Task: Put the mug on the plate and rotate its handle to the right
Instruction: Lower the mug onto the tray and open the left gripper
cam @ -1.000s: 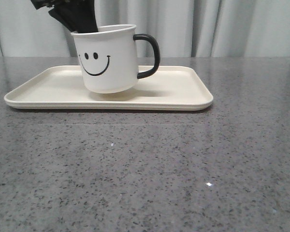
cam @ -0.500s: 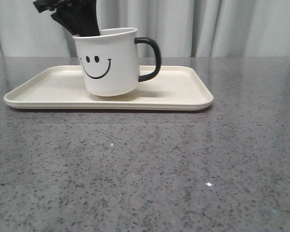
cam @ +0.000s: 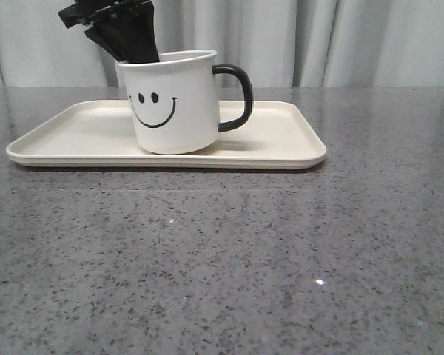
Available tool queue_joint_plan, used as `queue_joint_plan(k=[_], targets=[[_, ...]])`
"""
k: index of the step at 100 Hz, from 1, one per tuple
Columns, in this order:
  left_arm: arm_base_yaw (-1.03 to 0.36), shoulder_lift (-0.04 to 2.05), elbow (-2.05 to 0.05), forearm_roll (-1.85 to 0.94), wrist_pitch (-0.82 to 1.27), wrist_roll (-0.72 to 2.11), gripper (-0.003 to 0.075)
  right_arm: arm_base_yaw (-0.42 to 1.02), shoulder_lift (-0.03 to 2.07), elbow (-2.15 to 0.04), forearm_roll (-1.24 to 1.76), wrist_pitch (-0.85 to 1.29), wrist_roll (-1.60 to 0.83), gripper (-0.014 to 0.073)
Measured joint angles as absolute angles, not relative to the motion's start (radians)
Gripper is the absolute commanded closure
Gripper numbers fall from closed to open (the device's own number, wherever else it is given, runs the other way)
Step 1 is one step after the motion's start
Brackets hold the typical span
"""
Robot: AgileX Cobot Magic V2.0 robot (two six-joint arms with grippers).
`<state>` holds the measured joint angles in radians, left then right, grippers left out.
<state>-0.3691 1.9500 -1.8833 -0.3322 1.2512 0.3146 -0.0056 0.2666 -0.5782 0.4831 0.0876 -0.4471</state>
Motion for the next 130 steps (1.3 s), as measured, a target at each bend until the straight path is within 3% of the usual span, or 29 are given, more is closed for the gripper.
queue_joint_plan(k=[18,37,50,88,130], targets=[[-0.369,1.95,-1.883,-0.338,1.251,0.315,0.0725,-0.006,0.267,-0.578,0.483,0.088,-0.447,0.0295],[-0.369,1.95,-1.883,-0.344,1.251,0.315,0.061,-0.006,0.267,-0.578,0.483,0.088,-0.447,0.0295],[-0.369,1.95,-1.883,-0.346,1.249,0.315,0.0571,-0.006,0.267,-0.578,0.483,0.088,-0.447,0.0295],[-0.369,1.95,-1.892,-0.346,1.249,0.315,0.056,-0.006,0.267,-0.578,0.483,0.088,-0.447,0.0295],[-0.369,1.95,-2.047,-0.344,1.251,0.276,0.0557,-0.006,0.267,-0.578,0.483,0.088,-0.447,0.0295]])
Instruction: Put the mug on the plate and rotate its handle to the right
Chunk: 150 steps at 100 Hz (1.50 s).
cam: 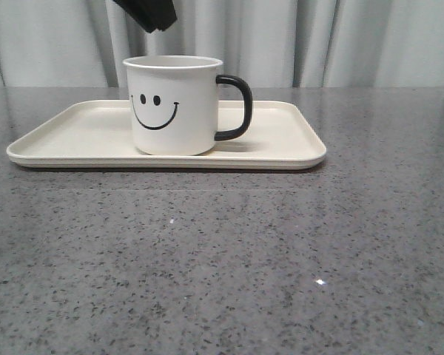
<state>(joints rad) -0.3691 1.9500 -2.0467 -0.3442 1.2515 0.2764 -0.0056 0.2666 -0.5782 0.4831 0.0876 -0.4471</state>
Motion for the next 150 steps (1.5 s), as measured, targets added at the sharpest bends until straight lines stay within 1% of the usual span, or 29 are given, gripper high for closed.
queue_joint_plan(k=[40,69,81,102,122,150], targets=[[-0.369,1.941,-2.217,-0.311,1.259,0.213,0.0562,-0.006,0.267,-0.578,0.483,0.088,-0.447,0.0295],[-0.369,1.813,-2.248,-0.194,1.267,0.173,0.0562,-0.006,0.267,-0.578,0.483,0.088,-0.447,0.0295],[-0.342,1.755,-2.248,-0.176,1.27,0.147,0.0562,-0.006,0.267,-0.578,0.483,0.088,-0.447,0.0295],[-0.246,1.636,-2.248,-0.156,1.276,0.139,0.0562,-0.006,0.267,-0.578,0.483,0.088,-0.447,0.0295],[-0.117,1.468,-2.137,-0.129,1.276,0.139,0.0562,-0.006,0.267,-0.578,0.483,0.088,-0.447,0.0295],[0.057,1.26,-1.81,-0.121,1.278,0.163,0.0563,-0.006,0.294,-0.618,0.483,0.111,-0.447,0.0295]])
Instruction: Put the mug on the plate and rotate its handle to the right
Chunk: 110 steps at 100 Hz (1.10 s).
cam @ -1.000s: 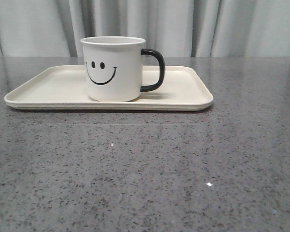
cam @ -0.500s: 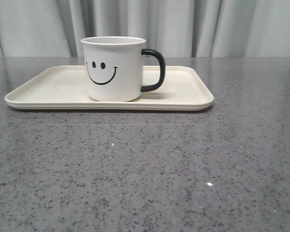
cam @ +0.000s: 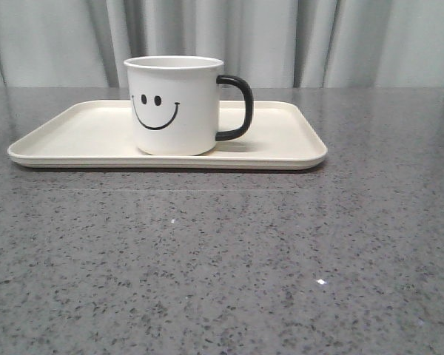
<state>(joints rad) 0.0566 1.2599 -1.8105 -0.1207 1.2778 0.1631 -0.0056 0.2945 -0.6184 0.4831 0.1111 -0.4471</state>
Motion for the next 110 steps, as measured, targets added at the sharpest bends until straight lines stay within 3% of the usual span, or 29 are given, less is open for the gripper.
queue_joint_plan(k=[23,36,69,110], targets=[[0.144,1.134,-1.582,-0.119,1.244,0.183,0.0584,-0.006,0.371,-0.71,0.483,0.147,-0.447,0.0295],[0.16,1.076,-1.491,-0.117,1.191,0.183,0.0742,-0.006,0.401,-0.744,0.483,0.176,-0.447,0.0295],[0.16,1.035,-1.44,-0.117,1.126,0.183,0.074,-0.006,0.468,-0.806,0.483,0.206,-0.466,0.0295],[0.16,1.035,-1.439,-0.117,1.128,0.183,0.074,-0.006,0.869,-1.314,0.481,0.519,-0.527,0.0295]])
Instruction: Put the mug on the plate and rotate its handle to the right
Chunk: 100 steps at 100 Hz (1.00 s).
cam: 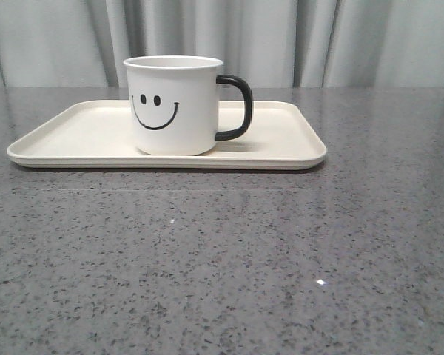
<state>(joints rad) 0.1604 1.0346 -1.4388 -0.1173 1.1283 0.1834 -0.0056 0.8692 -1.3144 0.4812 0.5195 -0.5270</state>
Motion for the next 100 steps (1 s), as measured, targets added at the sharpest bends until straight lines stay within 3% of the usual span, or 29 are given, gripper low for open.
queue_joint_plan(k=[49,100], targets=[[0.16,1.033,-1.386,-0.117,1.138,0.183,0.074,0.217,1.498,-2.054,0.479,0.957,-0.571,0.0295],[0.16,1.033,-1.378,-0.117,1.138,0.183,0.074,0.372,1.837,-2.11,0.472,1.103,-0.571,0.0293]])
